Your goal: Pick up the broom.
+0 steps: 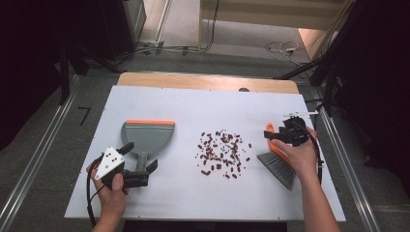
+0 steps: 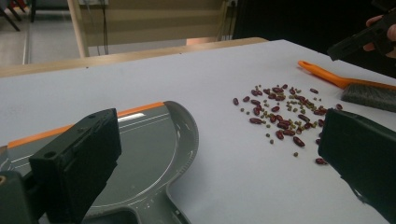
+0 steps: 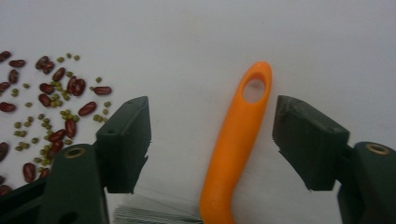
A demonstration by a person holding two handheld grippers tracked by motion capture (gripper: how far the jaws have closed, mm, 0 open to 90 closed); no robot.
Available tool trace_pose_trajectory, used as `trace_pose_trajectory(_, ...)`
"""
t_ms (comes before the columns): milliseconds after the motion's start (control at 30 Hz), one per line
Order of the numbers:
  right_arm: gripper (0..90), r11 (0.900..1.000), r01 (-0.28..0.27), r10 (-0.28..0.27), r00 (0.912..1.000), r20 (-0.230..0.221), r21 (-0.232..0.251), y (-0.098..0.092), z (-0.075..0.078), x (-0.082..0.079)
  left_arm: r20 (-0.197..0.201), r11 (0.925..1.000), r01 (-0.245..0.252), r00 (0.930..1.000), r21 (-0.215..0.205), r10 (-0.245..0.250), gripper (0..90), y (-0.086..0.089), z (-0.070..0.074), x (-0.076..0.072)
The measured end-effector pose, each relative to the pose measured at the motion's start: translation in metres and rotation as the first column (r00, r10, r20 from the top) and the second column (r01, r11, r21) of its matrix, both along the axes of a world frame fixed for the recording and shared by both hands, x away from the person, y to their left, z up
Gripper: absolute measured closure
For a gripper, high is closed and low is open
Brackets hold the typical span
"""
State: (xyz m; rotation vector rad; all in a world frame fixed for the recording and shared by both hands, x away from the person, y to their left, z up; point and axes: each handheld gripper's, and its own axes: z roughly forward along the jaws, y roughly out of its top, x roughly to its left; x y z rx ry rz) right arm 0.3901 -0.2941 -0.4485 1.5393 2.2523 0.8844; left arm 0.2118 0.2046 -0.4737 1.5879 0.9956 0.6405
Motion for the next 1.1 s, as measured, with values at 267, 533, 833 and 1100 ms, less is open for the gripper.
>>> trace_pose_trajectory(267, 46.6, 0.992, -0.001, -0.004, 0.9993, -0.036, -0.130, 0.005, -0.009, -0.002, 0.004, 0.9999, 0.010, 0.9999, 0.006, -0.010, 0.0, 0.000, 0.000, 0.000)
trace_pose_trajectory(533, 53.9, 0.989, 0.062, -0.085, 0.9819, -0.169, -0.136, 0.003, -0.018, -0.002, 0.011, 0.9999, 0.011, 0.9999, 0.004, -0.011, 0.0, 0.001, 0.001, -0.001)
trace_pose_trajectory(833, 59.2, 0.964, 0.038, -0.087, 0.9801, -0.178, -0.265, 0.016, -0.027, -0.008, 0.008, 0.9998, 0.016, 0.9998, 0.010, -0.016, 0.0, 0.000, 0.001, -0.001)
trace_pose_trajectory(1100, 68.2, 0.975, 0.074, -0.116, 0.9743, -0.193, -0.210, 0.011, -0.027, -0.006, 0.011, 0.9994, 0.022, 0.9997, 0.024, -0.023, 0.0, -0.005, 0.001, -0.001)
